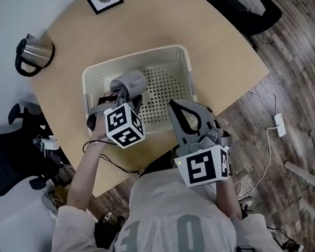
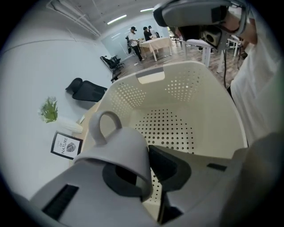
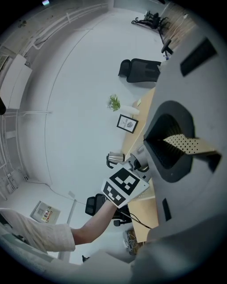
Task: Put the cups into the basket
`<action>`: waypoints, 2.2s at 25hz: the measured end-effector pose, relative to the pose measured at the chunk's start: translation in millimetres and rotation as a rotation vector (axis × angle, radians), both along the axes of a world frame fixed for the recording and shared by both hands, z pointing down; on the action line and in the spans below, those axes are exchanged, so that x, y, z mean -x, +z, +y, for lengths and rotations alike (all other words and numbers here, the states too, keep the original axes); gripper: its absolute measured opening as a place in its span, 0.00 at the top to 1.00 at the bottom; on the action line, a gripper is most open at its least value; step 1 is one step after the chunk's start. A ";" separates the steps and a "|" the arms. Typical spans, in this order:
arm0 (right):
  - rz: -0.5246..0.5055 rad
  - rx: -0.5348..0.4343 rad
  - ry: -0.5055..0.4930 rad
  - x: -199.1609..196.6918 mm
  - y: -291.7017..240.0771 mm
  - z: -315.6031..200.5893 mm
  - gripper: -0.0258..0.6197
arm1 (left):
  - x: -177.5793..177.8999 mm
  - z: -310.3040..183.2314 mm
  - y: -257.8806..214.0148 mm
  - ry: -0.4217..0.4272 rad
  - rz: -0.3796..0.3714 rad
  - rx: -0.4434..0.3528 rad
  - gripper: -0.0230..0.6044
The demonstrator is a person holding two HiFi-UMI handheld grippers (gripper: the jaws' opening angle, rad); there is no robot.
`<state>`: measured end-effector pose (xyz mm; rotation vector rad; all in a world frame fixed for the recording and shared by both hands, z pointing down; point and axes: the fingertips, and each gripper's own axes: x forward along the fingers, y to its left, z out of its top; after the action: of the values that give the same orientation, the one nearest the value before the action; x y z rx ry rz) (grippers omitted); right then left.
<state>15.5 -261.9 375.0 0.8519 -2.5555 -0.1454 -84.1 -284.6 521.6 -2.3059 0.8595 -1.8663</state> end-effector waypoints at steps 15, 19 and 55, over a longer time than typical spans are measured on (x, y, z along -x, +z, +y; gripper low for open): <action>0.015 -0.021 0.015 -0.8 5.0 4.5 0.96 | 5.4 23.0 54.0 0.133 -0.146 0.233 0.86; 0.021 -0.011 0.029 -4.3 9.3 4.1 0.96 | 5.3 31.2 61.6 0.177 -0.173 0.276 0.86; 0.032 -0.094 -0.062 26.2 -17.2 19.7 0.96 | 3.5 31.4 -54.6 0.042 0.051 -0.025 0.80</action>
<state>-10.7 -242.1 357.8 0.7987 -2.5627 -0.2985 -87.6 -253.2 467.0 -2.3476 0.8288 -1.7774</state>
